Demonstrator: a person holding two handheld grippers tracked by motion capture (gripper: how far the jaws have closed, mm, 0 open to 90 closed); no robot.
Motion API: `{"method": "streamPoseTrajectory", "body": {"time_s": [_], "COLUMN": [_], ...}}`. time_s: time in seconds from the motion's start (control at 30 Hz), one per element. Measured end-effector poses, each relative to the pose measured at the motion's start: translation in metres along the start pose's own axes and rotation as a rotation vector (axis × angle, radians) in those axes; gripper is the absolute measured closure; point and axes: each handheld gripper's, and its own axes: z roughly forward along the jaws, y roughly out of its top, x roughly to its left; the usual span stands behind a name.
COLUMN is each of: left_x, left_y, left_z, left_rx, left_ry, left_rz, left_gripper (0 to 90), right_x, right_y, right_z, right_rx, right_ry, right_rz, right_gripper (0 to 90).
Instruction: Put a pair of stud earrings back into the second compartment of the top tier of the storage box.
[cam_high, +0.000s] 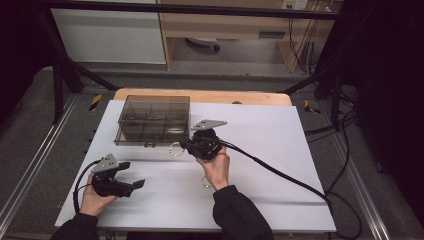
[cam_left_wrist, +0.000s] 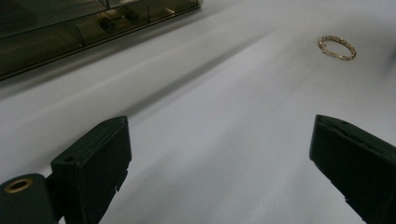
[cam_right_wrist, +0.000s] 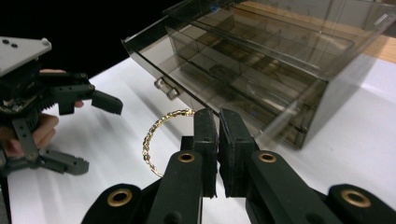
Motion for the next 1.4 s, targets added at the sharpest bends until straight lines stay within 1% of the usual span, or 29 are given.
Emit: {"method": "streamPoseTrajectory", "body": {"time_s": [0.17,0.4,0.43,0.67,0.77,0.83,1.0,1.13,1.23,1.4], "left_x": [0.000,0.000,0.000,0.000,0.000,0.000,0.000,0.000,0.000,0.000], "left_y": [0.000,0.000,0.000,0.000,0.000,0.000,0.000,0.000,0.000,0.000], "left_z": [0.000,0.000,0.000,0.000,0.000,0.000,0.000,0.000,0.000,0.000], "left_rx": [-0.002,-0.002,-0.001,0.000,-0.003,-0.002,-0.004,-0.005,-0.006,-0.005], "left_ry": [-0.001,-0.001,-0.001,-0.002,-0.002,-0.002,-0.003,-0.003,-0.004,-0.004], "left_rz": [0.001,0.000,0.000,0.002,0.000,0.001,0.000,-0.001,-0.001,0.000], "left_gripper": [5.5,5.5,5.5,5.5,5.5,5.5,5.5,5.5,5.5,5.6], "right_x": [0.004,0.008,0.008,0.006,0.006,0.006,0.007,0.008,0.008,0.005], "right_y": [0.007,0.016,0.017,0.025,0.029,0.031,0.036,0.038,0.039,0.041], "right_z": [0.012,0.028,0.030,0.042,0.047,0.050,0.060,0.068,0.074,0.082], "right_rx": [0.001,0.004,0.005,-0.002,-0.011,-0.006,-0.012,-0.003,-0.001,0.004], "right_ry": [-0.001,-0.017,-0.017,-0.033,-0.029,-0.038,-0.036,-0.042,-0.040,-0.050], "right_rz": [-0.003,-0.009,-0.003,0.000,0.005,0.005,0.005,-0.001,0.008,0.021], "right_gripper": [86.6,86.6,86.6,86.6,86.6,86.6,86.6,86.6,86.6,86.5]}}
